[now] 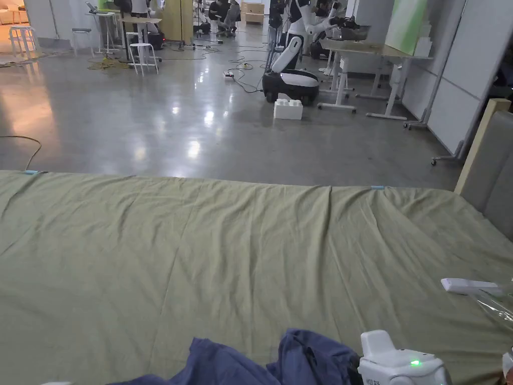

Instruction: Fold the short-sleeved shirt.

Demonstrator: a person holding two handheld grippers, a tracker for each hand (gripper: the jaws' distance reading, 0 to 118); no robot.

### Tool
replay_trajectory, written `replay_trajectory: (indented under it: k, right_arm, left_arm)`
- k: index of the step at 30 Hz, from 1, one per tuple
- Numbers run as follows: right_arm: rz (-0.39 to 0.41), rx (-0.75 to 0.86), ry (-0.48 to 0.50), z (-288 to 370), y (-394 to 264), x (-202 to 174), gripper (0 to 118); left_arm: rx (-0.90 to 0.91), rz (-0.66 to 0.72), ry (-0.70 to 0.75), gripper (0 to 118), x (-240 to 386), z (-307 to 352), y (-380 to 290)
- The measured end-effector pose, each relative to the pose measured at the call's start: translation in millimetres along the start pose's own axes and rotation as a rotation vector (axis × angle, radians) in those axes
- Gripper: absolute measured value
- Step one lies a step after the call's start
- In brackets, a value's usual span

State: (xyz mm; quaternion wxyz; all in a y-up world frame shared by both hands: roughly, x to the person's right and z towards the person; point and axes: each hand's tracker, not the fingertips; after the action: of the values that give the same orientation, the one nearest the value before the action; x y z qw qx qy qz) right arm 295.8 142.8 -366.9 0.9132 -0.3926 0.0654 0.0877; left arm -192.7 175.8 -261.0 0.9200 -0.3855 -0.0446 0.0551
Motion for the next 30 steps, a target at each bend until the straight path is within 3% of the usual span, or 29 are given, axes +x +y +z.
replay_trajectory:
  k: [4, 8, 15, 25, 30]
  right_arm:
    - [-0.009, 0.114, -0.077, 50.0, 15.5, 10.1, 6]
    - [-0.076, 0.200, -0.088, 100.3, 34.0, 27.0, 6]
    - [-0.033, 0.339, -0.187, 172.3, 67.3, 36.6, 6]
    - [-0.095, 0.484, -0.209, 237.5, 127.8, 47.5, 6]
    - [-0.064, 0.559, -0.197, 247.6, 156.8, 37.8, 6]
  left_arm:
    - [0.091, 0.016, -0.011, 3, -1.7, 20.8, 20.8]
    - [0.159, 0.011, -0.020, 3, -3.4, 40.0, 49.2]
    - [0.295, -0.001, -0.017, 3, -16.5, 78.1, 115.2]
    - [0.428, 0.037, 0.021, 3, -41.7, 133.3, 200.1]
    - [0.460, 0.043, 0.023, 3, -43.5, 142.8, 222.2]
